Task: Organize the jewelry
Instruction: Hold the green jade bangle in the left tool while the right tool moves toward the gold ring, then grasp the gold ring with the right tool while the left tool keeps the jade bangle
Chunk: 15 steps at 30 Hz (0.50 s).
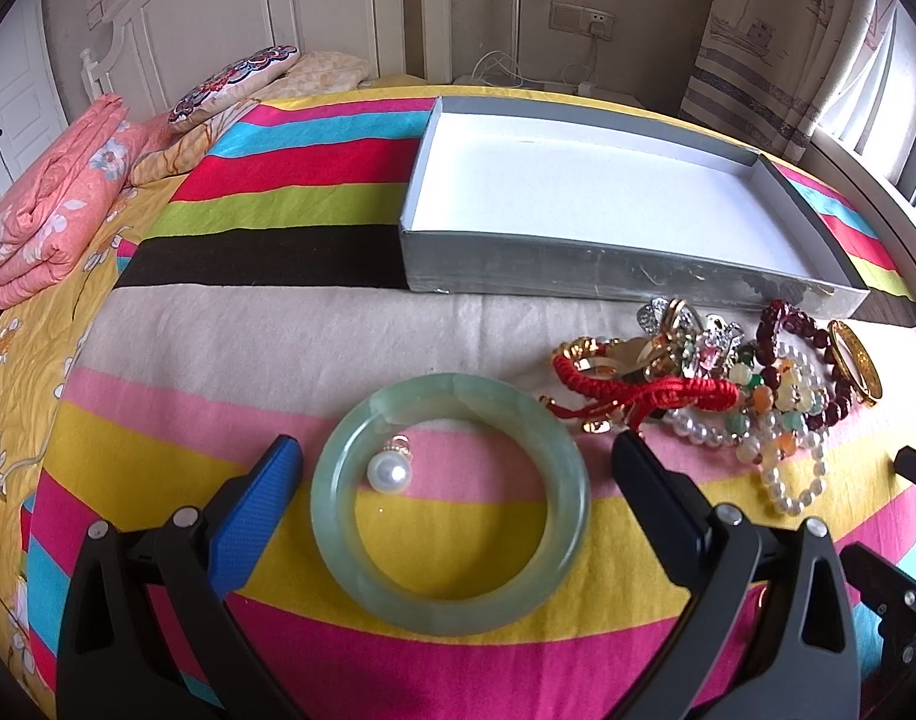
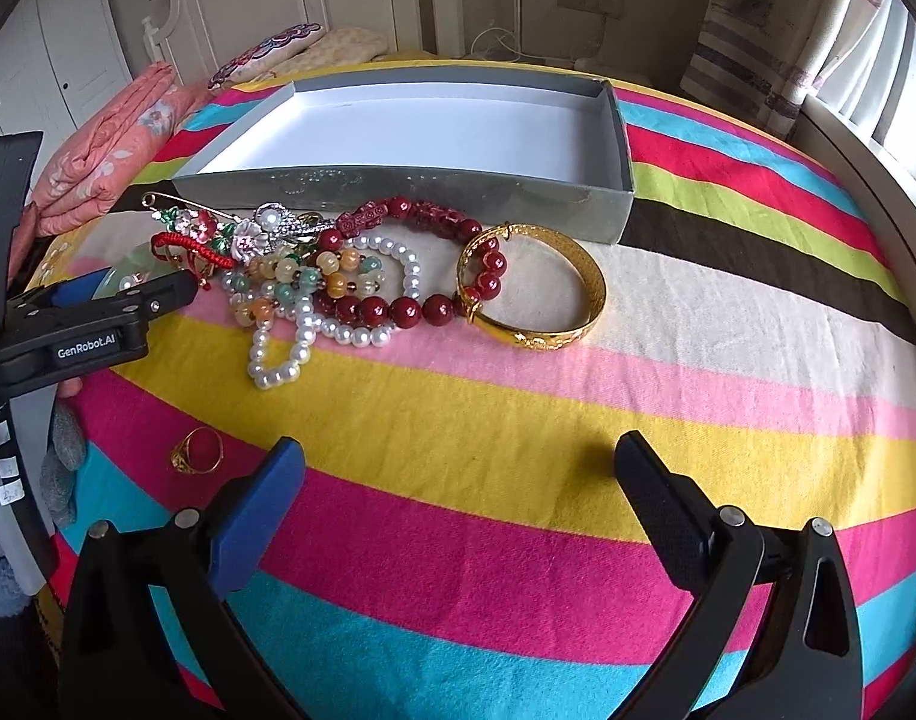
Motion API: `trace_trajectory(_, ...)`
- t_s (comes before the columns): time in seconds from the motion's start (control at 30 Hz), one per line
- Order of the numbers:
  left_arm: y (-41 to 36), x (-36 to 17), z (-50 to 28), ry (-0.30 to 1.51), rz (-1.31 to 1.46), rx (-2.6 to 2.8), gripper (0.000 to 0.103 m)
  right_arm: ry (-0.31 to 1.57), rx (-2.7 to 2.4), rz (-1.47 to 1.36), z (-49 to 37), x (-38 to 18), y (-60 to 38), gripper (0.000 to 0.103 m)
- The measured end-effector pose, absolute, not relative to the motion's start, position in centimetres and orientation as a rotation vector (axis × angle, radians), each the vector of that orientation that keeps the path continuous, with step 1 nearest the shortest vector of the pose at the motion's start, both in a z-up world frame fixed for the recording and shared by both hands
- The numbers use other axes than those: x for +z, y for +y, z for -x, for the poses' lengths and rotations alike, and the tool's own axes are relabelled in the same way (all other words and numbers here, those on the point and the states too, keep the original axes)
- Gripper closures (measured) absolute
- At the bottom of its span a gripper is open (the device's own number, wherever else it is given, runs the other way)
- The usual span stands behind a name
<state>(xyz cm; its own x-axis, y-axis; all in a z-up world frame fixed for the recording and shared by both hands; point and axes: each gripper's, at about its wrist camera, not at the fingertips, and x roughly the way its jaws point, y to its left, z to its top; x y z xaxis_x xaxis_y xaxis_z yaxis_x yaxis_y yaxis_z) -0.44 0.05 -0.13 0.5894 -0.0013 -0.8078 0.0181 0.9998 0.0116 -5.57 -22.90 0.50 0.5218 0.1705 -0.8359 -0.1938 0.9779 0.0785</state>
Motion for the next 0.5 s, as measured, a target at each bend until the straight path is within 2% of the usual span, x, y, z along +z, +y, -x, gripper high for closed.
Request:
trace_trajectory(0.37,1.5,0.2,2.4,0.938,-0.001,-0.124,0.002,0.924,0.325,0.063,9.0,1.8,-20.2,0.005)
trace_trajectory(0.4,2.0,0.3,2.6,0.935,0.018,-0.133,0.002,0.92,0.33,0.071,9.3,1.9,-19.8,0.005)
trace_trajectory(0.5,2.7,0.5,3.1,0.925,0.055,-0.15,0.002,0.916,0.346,0.073,9.8,2.0,-19.1,0.017)
